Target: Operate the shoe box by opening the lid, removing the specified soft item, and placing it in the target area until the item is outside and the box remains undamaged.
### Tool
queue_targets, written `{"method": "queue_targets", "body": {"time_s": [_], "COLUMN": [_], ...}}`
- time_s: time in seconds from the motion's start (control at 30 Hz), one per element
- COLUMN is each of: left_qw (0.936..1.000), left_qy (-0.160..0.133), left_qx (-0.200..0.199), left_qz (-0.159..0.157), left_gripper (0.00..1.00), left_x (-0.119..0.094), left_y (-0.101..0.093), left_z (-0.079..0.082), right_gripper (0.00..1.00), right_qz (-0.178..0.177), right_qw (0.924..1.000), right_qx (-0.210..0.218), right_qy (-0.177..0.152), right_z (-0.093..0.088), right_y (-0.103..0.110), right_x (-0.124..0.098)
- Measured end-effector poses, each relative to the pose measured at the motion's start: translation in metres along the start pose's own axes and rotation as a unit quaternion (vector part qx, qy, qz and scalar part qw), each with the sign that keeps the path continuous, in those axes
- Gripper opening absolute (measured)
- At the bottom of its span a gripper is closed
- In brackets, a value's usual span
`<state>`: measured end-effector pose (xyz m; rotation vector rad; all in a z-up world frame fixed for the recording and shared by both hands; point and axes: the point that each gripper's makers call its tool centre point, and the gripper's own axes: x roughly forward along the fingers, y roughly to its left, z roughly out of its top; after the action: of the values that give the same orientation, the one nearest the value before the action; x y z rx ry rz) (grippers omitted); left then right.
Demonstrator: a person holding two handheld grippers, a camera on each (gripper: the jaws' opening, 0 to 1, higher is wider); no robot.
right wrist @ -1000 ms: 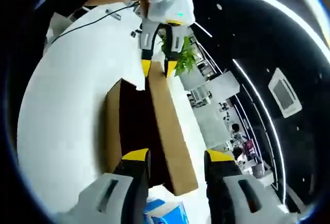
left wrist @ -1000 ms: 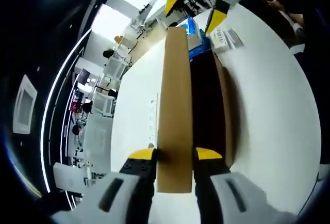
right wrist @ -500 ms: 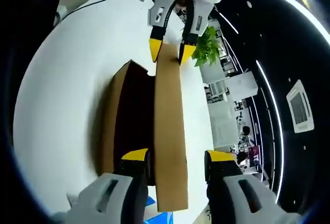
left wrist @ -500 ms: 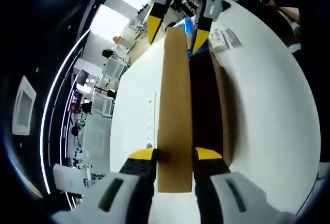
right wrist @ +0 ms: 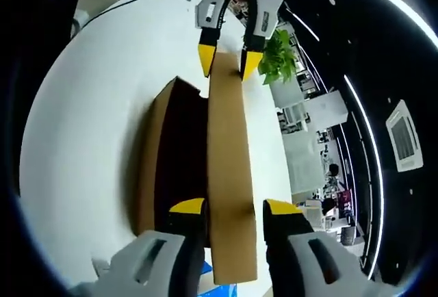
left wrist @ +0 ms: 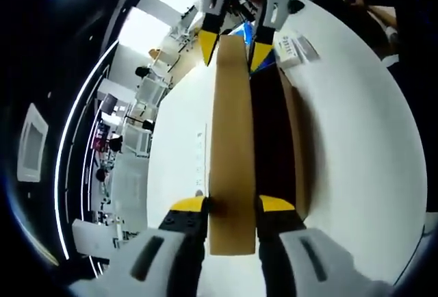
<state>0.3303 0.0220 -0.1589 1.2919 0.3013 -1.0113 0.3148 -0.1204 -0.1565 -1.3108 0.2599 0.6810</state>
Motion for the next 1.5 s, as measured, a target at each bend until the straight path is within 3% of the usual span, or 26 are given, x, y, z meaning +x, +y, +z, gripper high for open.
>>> {"method": "queue_targets", "body": {"time_s": [0.4,0.83,1.17,1.5], "left_qw": [0.9998,0.9988,0.9972,0.9965], "left_qy": [0.005,0.008,-0.012,-0.001], "left_qx": [0.020,0.037,0.039,0.044], "left_qz": [0.006,0.031,0.062,0.072], "left_gripper": [0.28,0.28,0.28,0.28], "left_x": [0.002,0.002,0.005,0.007], "left_y": [-0.006,-0.016,-0.025,-0.036], "left_z": [-0.001,-0.007,-0.008,-0.013], "right_gripper": [0.27,0.27,0.26,0.26], "right_qz": [0.004,-0.029,-0.061,-0.083], "right_qw": [1.0000,0.9993,0.9975,0.9950], "right_qx": [-0.005,-0.022,-0.037,-0.056], "right_qy": [-0.002,0.001,0.001,0.002], "right_z": [0.003,0.007,0.005,0.006], "right_y": [0.009,0.022,0.030,0.038], "right_x": [0.000,-0.001,0.001,0.006]}}
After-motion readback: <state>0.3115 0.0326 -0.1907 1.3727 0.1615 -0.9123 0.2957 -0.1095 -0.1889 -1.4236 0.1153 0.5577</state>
